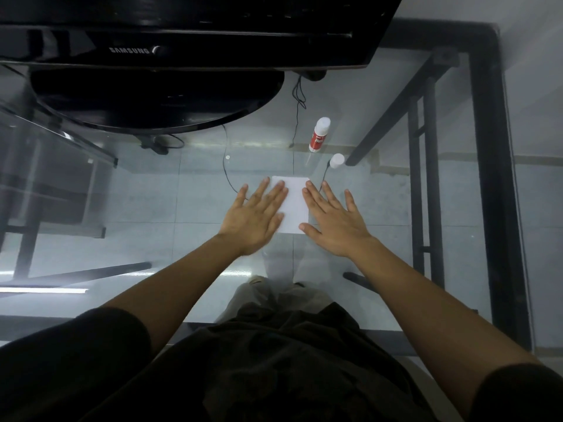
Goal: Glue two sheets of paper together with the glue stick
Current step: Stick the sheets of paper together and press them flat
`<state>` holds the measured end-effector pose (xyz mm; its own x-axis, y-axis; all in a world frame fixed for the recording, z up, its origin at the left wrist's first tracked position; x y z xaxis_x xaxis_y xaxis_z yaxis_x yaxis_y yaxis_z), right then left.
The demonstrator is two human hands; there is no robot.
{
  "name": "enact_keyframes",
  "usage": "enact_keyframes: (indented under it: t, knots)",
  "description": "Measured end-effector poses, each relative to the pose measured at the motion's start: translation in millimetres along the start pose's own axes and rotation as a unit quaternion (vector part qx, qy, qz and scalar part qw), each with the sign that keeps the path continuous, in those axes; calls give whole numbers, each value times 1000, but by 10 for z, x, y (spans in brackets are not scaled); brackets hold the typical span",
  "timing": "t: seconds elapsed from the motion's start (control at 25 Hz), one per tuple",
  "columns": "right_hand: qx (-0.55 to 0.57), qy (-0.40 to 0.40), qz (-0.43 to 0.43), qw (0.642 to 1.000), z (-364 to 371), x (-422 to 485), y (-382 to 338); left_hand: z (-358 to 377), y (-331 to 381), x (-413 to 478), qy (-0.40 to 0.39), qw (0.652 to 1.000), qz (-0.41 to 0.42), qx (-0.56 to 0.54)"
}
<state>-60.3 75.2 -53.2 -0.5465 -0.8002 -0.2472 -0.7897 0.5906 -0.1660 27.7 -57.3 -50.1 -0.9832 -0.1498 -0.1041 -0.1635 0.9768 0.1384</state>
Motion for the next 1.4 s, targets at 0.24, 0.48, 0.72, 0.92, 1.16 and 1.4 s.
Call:
enact_keyframes:
  t: [0.24,0.48,0.72,0.92,1.16,1.4]
  knots:
    - [14,-8,-1,1000,-27,-7,-13,24,50,-16,-3,998,49,29]
    - [9,-9,-2,1000,-56,1,-15,-64,-77,41,15,998,-46,41]
    - [5,-11,13,1000,-33,28,-34,12,7,61,-39,998,-40,6]
    - [38,-8,37,999,-40,57,-31,1,15,16,-23,994,-95,-45]
    - [47,-17,39,998,4,31,-90,13,11,-21,-26,995,-84,-57]
    - [41,-15,38,998,-59,34,-89,58,26,-56,-34,997,-71,-24]
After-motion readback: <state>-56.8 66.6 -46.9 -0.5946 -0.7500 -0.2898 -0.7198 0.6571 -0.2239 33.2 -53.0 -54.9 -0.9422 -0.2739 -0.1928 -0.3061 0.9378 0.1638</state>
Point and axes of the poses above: each hand's wrist, its own x-axis towards the middle knuckle, its own z-axis out of the palm, y = z × x, the point moved 6 cm from there along x, towards the middle knuckle, and after that the axes turned 15 degrees about y, right-handed, at the moved point
